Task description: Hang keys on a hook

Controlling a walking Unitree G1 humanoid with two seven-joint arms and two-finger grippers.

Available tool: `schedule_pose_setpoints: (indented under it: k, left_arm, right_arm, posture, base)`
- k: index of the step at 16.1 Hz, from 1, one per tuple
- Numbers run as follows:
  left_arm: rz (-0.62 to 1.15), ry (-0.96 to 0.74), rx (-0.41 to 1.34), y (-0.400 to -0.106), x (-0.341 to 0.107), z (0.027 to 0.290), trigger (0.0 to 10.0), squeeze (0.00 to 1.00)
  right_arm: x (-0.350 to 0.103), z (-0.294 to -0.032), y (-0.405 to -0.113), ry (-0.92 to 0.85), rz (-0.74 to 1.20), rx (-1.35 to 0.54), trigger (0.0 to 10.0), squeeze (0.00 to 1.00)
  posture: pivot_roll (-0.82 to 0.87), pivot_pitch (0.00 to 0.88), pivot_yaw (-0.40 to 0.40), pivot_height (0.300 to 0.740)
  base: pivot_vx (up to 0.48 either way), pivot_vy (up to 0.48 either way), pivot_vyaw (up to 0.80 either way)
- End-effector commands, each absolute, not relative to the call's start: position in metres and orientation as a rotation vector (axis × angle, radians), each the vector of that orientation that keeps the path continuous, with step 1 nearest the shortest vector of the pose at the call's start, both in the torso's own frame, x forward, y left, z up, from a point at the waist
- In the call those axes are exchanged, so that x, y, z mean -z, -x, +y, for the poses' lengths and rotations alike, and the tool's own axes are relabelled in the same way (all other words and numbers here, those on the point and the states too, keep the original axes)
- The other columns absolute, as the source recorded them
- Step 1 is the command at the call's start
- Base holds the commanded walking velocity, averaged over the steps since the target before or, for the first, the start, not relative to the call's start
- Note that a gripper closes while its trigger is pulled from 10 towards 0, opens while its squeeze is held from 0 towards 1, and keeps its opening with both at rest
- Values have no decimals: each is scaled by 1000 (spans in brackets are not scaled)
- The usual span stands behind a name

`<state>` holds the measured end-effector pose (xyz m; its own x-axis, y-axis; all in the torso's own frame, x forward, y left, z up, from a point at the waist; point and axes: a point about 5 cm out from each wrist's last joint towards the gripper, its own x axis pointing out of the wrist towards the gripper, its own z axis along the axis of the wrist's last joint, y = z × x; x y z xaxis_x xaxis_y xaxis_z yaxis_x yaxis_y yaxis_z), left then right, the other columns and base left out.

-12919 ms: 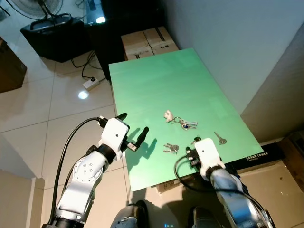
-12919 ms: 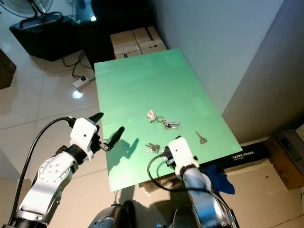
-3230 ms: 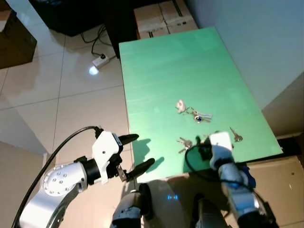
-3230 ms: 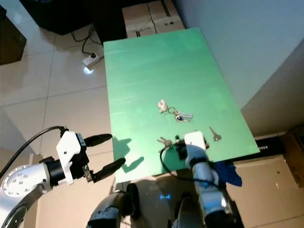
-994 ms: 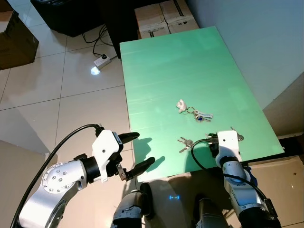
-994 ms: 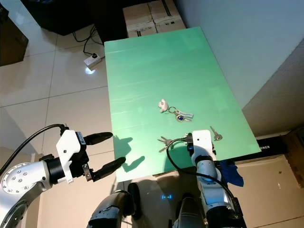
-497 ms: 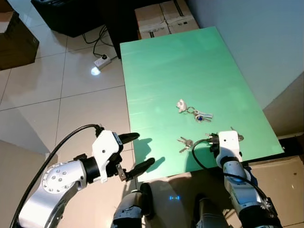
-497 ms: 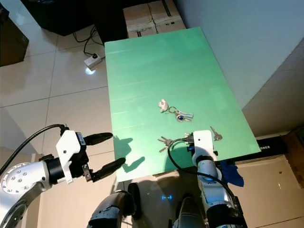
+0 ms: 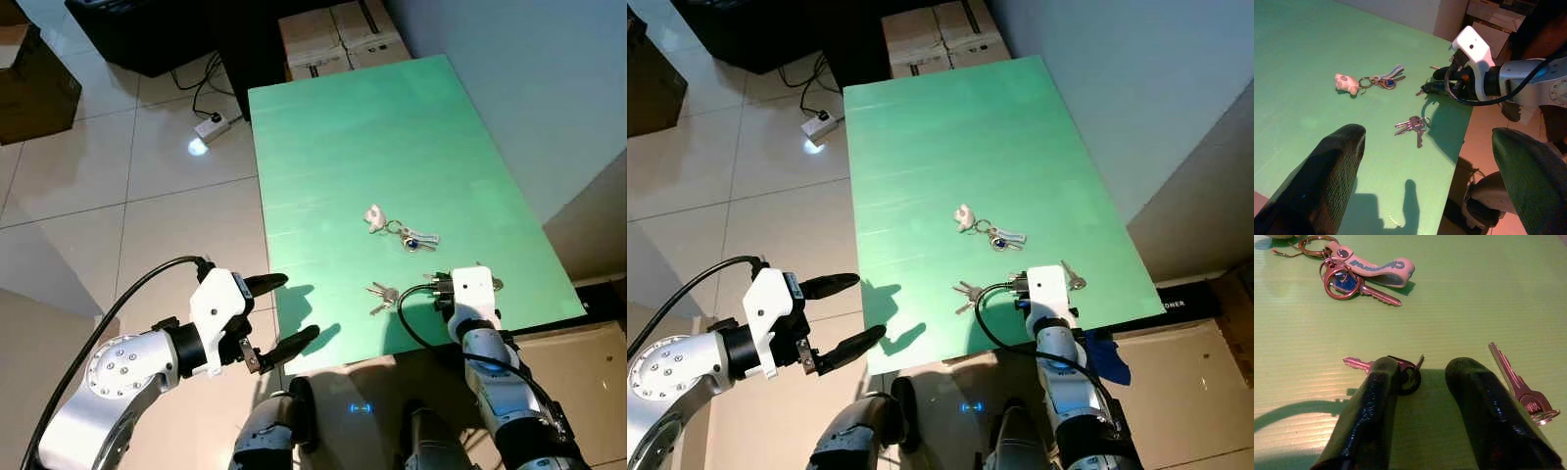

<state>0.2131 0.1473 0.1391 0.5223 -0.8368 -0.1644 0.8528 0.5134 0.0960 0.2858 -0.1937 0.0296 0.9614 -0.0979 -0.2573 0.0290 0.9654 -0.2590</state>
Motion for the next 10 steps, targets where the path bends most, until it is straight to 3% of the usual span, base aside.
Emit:
schedule_pose_setpoints:
  k: [1, 2, 3, 4, 5, 10]
  left_arm:
    - [127, -178, 1016, -211, -135, 150, 10000, 0]
    - [127, -178, 1016, -211, -135, 150, 10000, 0]
    - [127, -179, 1017, -211, -135, 150, 10000, 0]
    - [127, -179, 1017, -211, -135, 150, 10000, 0]
    - [126, -181, 1016, -211, -135, 150, 10000, 0]
    - [126, -184, 1016, -211, -137, 150, 10000, 0]
  right_arm:
    - [-23, -193, -282, 245, 300, 61, 4471, 0]
    - [-23, -193, -283, 246, 301, 60, 3490, 0]
    - [-22, -194, -283, 246, 302, 58, 1804, 0]
    - [-22, -194, -283, 246, 302, 57, 1686, 0]
    - [-22, -194, -284, 245, 304, 55, 0, 0]
    - [-22, -195, -286, 245, 304, 49, 0, 0]
  posture:
    - [125, 292, 178, 740]
    - [125, 292, 179, 740]
    - [125, 292, 179, 740]
    - [125, 293, 179, 740]
    - [126, 293, 178, 740]
    - [127, 294, 177, 740]
  base:
    - [0, 0, 0]
    - [0, 0, 0]
    - [0, 0, 0]
    - [0, 0, 0]
    - [0, 0, 0]
    - [0, 0, 0]
